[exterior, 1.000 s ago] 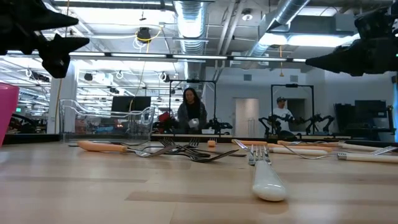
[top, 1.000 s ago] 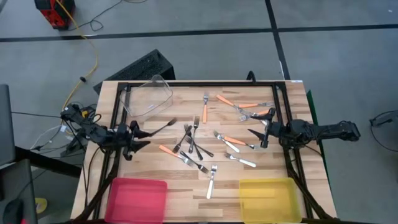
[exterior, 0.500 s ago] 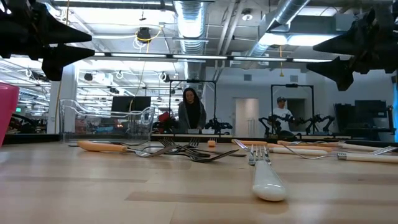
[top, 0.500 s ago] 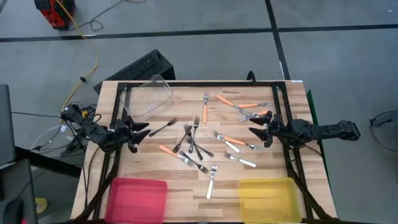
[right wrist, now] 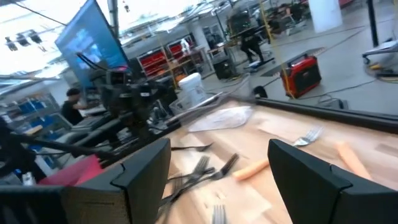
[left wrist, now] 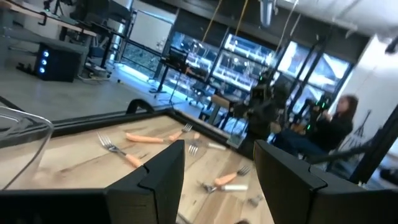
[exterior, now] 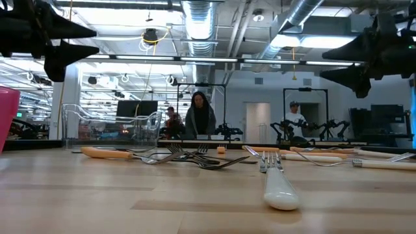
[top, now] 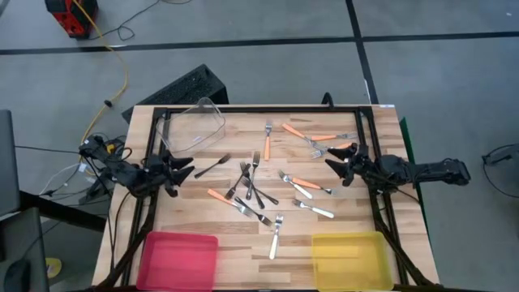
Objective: Sort silverware by color (type)
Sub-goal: Put the white fork into the transparent bin
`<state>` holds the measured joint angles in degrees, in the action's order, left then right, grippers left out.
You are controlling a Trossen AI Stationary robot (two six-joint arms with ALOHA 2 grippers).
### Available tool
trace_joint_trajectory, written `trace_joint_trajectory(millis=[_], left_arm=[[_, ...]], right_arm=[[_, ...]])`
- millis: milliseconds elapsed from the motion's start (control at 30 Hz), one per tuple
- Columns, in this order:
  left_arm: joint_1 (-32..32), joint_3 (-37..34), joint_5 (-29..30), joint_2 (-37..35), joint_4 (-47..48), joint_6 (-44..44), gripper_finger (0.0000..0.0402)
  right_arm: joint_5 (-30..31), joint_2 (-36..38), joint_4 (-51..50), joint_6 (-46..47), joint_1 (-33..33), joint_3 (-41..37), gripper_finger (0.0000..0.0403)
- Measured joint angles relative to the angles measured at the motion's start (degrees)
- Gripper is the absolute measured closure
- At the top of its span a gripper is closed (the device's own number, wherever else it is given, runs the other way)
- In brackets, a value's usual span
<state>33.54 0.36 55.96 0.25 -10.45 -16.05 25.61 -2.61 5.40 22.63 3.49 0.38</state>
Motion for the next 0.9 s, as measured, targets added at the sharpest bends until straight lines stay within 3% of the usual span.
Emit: trace_joint_trajectory(millis=[233, 500, 667, 900], left_arm=[[0.0, 0.56, 0.11, 0.0, -4.25, -1.05, 0.0223], [-0.04, 8.04, 4.35, 0.15, -3.72, 3.45, 0.0223], [-0.04, 13.26, 4.51, 0.13, -1.16, 7.56, 0.0223], [-0.04, 18.87, 4.52, 0.11, 9.1, 7.51, 0.0223]], right_arm=[[-0.43, -0.02, -0.1, 2.63, -2.23, 0.02, 0.0106], [0.24, -0.84, 1.78, -4.98, -4.2, 6.91, 0.0106], [0.53, -4.85, -8.15, -6.47, -5.61, 15.81, 0.0106], [1.46, -16.87, -25.03, -6.56, -6.06, 27.9, 0.0106]])
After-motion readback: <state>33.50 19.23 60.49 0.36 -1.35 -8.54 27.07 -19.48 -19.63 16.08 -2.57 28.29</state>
